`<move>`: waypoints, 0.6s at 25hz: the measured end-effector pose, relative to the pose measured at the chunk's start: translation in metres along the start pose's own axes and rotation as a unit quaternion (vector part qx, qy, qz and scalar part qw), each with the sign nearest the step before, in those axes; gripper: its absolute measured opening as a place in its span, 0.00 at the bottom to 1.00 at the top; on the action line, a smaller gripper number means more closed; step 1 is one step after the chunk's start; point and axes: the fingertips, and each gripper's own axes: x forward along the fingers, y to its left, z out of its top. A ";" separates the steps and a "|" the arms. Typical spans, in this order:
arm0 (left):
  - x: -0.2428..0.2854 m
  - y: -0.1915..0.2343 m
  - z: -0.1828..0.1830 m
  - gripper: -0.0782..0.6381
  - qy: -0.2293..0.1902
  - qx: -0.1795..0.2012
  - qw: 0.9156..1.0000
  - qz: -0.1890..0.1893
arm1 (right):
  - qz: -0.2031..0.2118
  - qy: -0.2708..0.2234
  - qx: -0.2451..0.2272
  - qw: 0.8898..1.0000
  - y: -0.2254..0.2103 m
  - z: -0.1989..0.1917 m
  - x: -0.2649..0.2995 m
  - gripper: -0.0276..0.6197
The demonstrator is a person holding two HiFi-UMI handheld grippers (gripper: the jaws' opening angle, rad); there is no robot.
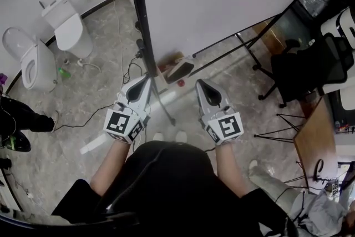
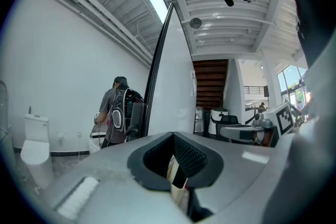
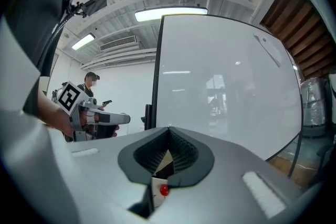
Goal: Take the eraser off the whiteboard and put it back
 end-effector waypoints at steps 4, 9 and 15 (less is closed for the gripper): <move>-0.002 0.000 0.000 0.11 -0.001 0.000 1.000 -0.001 | -0.008 -0.003 0.000 1.000 -0.001 0.002 -0.007 0.06; -0.005 -0.002 0.007 0.11 -0.007 0.003 1.000 -0.003 | -0.017 -0.001 -0.003 1.000 -0.004 0.003 -0.012 0.06; -0.009 -0.006 0.005 0.11 -0.006 0.003 1.000 -0.006 | -0.022 0.000 -0.008 1.000 -0.002 0.003 -0.016 0.06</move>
